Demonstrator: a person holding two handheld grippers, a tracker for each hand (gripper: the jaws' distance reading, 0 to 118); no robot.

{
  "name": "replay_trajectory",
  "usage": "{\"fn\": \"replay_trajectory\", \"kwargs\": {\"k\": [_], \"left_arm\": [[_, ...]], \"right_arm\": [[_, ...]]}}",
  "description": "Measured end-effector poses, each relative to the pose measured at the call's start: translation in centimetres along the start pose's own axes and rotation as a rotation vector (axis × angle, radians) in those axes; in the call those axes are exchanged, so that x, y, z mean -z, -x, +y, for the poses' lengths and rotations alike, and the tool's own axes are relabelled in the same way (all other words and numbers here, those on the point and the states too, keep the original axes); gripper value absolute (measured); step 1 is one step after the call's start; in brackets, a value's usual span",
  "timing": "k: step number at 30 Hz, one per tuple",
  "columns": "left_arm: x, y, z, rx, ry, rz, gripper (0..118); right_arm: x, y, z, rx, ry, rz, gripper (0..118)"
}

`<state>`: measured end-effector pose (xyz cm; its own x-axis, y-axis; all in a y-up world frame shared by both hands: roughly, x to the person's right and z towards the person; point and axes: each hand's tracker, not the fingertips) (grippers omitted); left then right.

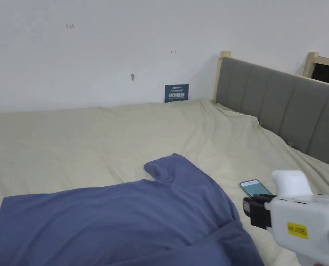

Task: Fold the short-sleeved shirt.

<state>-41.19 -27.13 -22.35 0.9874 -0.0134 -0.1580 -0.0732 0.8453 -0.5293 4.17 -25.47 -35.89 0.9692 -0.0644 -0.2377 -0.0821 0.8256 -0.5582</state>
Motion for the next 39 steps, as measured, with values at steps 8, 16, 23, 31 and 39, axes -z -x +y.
{"fn": "replay_trajectory", "kwargs": {"k": [8,16,23,31,39], "left_arm": [[4.8,-0.7,2.6,-0.002,0.042,-0.021,0],[9.9,1.1,4.5,-0.001,0.104,0.024,0],[14.0,2.2,4.8,-0.053,0.161,0.033,0],[17.0,3.1,5.0,-0.073,0.213,0.066,0],[18.9,3.3,6.3,-0.054,0.238,0.057,0]], "right_arm": [[6.2,0.6,5.2,-0.067,0.043,0.015,0],[21.4,-2.9,14.7,0.028,0.227,0.085,13],[35.9,-3.3,13.9,-0.081,0.458,-0.038,104],[38.7,-3.7,11.8,-0.031,0.547,-0.069,92],[35.5,-0.3,13.1,-0.089,0.540,-0.100,0]]}}
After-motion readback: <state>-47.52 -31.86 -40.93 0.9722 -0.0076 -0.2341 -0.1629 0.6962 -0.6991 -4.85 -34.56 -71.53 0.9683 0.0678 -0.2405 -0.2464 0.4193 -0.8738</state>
